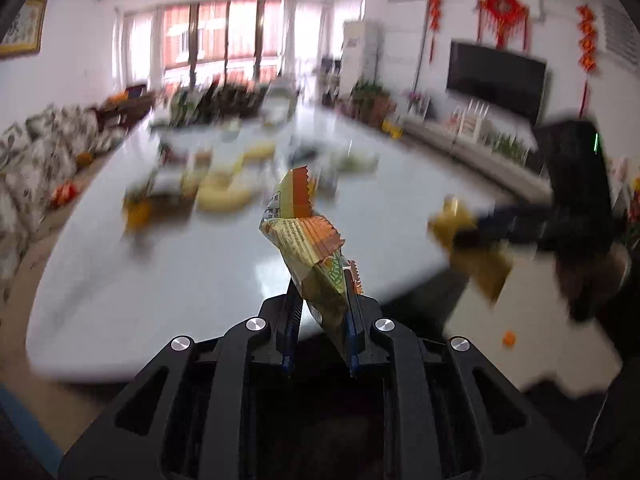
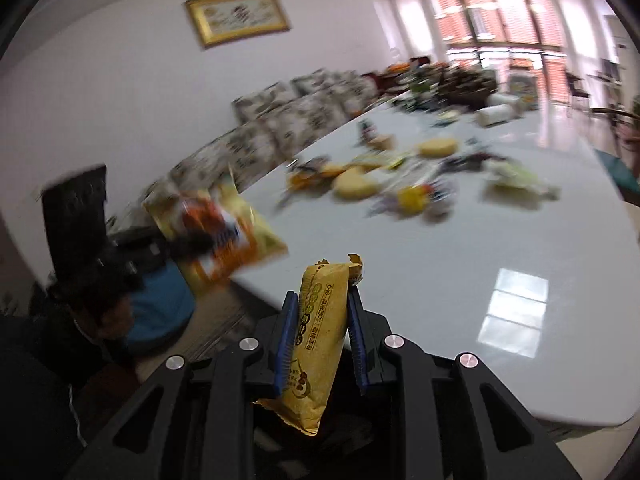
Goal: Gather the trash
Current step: 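Lower both held snacks into the dark quilted bag and open both grippers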
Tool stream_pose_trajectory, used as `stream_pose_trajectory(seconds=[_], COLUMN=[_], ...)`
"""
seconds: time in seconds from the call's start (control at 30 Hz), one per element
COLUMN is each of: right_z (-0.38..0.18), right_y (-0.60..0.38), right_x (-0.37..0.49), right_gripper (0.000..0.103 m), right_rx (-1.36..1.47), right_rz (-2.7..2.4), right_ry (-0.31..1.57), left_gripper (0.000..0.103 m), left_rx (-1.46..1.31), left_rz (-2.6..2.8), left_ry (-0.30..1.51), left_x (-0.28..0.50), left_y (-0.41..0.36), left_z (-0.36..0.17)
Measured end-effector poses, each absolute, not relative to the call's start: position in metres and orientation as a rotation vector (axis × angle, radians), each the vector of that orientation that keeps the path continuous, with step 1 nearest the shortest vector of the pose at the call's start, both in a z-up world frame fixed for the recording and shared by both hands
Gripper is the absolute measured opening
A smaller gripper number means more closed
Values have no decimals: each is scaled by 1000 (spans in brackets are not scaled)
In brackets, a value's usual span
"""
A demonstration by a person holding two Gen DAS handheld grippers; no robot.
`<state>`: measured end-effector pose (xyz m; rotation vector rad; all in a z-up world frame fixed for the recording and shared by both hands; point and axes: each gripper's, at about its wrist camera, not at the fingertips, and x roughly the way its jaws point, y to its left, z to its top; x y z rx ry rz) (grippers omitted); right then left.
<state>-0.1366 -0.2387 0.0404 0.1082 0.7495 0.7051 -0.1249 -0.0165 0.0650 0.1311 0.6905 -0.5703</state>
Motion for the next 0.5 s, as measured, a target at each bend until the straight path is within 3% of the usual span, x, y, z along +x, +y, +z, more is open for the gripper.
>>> stream_pose_trajectory(seconds=[0.27,0.3,0.33,0.37,0.4,0.5], right_z=[-55,-78,-98,-116,-135,-148], right_y=[-164,-156,-149,-144,-138,-133], right_x=[-142,-137,-133,-130,-127,-131], right_gripper=[27,39,65,69,62,55], right_rx=[6,-13,-40,-69,-113,-196], right_rz=[830,819,803,790,778,750], right_ry=[1055,1102,1146,1180,1212,1241], left_gripper=[19,27,47,58,63,63], left_rx=[193,192,187,183,189,227], left_rz=[-538,-524,-528,-521,-507,-485], left_ry=[1052,1087,1133,1183,1214,1279], left_x=[-133,-128,-123,-117,-113,-106], left_y=[7,8,9,11,11,12], left_z=[-77,-96,-116,-140,-157,-184])
